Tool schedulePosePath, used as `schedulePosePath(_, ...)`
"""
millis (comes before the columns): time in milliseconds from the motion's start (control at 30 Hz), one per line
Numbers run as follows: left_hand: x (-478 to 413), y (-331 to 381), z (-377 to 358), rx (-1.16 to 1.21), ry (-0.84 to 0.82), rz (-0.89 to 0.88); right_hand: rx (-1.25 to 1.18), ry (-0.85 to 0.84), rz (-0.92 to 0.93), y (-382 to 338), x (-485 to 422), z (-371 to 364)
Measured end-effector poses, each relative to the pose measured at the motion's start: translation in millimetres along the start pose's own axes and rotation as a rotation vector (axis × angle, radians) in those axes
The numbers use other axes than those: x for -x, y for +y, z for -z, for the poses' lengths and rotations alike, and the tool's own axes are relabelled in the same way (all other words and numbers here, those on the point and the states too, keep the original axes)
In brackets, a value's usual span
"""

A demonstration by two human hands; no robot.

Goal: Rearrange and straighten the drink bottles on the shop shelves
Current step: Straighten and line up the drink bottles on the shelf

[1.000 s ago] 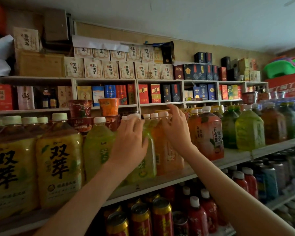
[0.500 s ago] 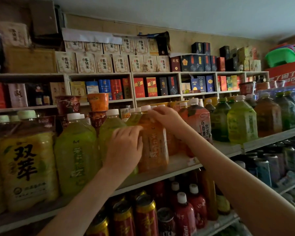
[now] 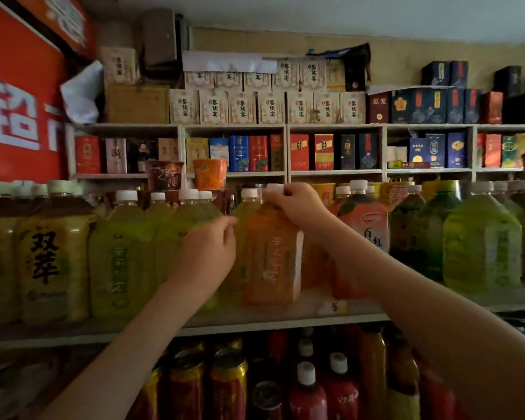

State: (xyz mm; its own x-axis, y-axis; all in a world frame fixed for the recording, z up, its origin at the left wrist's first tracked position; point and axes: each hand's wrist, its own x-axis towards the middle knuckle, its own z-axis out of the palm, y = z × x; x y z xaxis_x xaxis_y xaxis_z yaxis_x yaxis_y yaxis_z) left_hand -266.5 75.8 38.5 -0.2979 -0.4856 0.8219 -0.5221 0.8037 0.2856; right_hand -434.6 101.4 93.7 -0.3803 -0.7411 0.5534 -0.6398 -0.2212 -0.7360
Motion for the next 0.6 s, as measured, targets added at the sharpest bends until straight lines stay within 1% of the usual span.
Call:
schedulePosePath(100, -4.1, 7.0, -0.8, 0.029, -0.042, 0.004, 0.039, -0.009, -0.003, 5.3, -4.4, 12.2)
schedulePosePath(200, -8.1, 11.6, -6.8, 0.088, -0.123, 0.037, 0.044, 0.021, -0.033, 12.3, -9.7, 21.7)
schedulePosePath(300, -16.2, 13.9, -16.1, 0.165, -0.228, 0.100, 0.059, 0.063, -0.072, 16.5, -13.4, 25.5)
schedulePosePath(367, -19.9, 19.5, -24.4, 0.245, -0.328, 0.154, 0.094, 0.083, -0.099, 17.8, -16.0, 30.8)
schedulePosePath(467, -21.5, 30.5, -35.0, 0.336, -0.446, 0.197, 0.150, 0.059, -0.099, 14.2, -19.3, 37.4)
schedulePosePath(533, -22.5, 32.9, -43.7, 0.375, -0.481, 0.194, 0.149, 0.050, -0.102, 11.5, -18.1, 38.0)
schedulePosePath(600, -23.1, 32.0, -48.5, 0.403, -0.467, 0.197, 0.143, 0.047, -0.100, 9.8, -16.5, 37.7)
